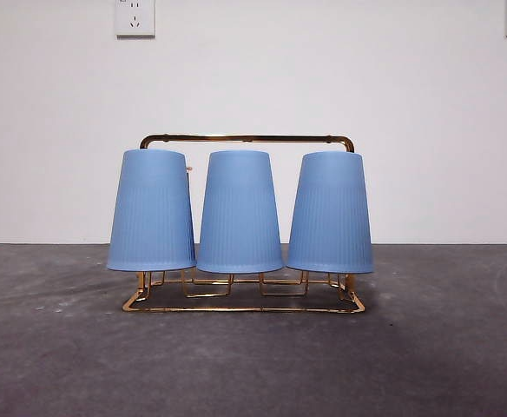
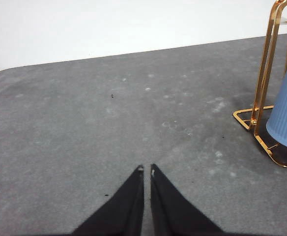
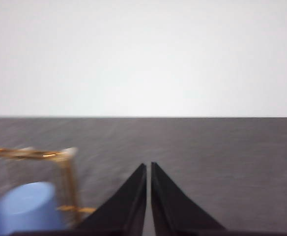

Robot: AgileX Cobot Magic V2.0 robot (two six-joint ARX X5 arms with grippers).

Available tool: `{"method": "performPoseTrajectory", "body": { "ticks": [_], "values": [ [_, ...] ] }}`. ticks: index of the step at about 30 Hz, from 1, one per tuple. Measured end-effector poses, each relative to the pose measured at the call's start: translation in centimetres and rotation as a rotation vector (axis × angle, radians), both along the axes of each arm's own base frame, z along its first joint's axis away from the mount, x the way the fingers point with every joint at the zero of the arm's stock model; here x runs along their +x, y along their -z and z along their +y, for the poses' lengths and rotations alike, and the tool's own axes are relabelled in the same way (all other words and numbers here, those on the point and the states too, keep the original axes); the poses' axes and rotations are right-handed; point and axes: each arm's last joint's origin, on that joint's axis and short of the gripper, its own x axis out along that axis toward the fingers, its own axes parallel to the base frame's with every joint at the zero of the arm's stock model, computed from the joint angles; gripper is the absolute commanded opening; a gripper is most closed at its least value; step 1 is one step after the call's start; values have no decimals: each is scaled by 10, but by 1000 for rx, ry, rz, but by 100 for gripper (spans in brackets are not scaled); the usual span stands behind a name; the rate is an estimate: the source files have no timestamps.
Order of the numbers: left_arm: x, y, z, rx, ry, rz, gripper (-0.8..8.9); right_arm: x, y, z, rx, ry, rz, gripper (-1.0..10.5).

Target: Pick the top cup and place it on cupholder, pick up the mid cup and place it on cupholder, last pick the bottom cup and place it on cupholder.

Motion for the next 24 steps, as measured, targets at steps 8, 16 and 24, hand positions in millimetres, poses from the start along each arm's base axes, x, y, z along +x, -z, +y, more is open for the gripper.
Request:
{"method": "performPoseTrajectory", "body": {
  "ticks": [8,16,24],
  "values": [
    [0,0,0,0,0,0,15,-3,62,-18,-32,172,-16,8],
    [0,0,0,0,0,0,15,-3,101,-24,-41,225,30,8],
    [0,0,0,0,0,0,15,-6,112,-24,-49,229,96,8]
  ]
}}
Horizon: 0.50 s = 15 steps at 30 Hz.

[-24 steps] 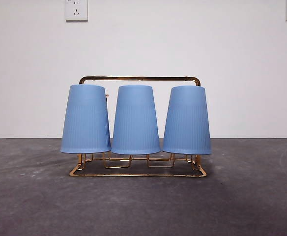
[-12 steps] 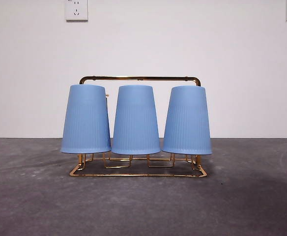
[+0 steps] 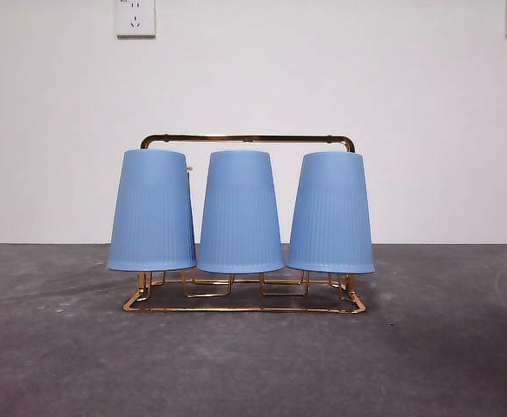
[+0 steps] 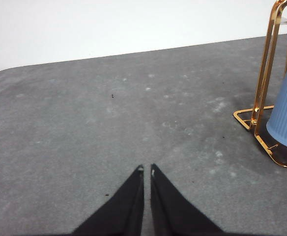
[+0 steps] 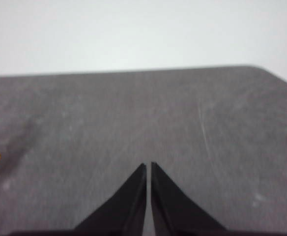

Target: Pick the top cup and place it on cupholder, pick up the mid cup and place it on cupholder, last pick the bottom cup and place it on cupholder.

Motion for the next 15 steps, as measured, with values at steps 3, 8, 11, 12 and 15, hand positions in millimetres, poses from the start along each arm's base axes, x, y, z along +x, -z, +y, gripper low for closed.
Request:
{"method": "performPoseTrajectory", "body": {
  "ticks": [3,8,11,12,15],
  "values": [
    [0,0,0,0,0,0,15,-1,6,0,0,-3,68,8],
    [0,0,0,-2,0,0,15,-1,7,1,8,-21,70,8],
    [0,0,0,-2,0,0,15,-1,6,1,9,-21,68,8],
    [0,0,0,-2,0,0,15,-1,6,1,9,-20,67,8],
    [0,0,0,-2,0,0,15,-1,6,1,10,-18,66,8]
  ]
}}
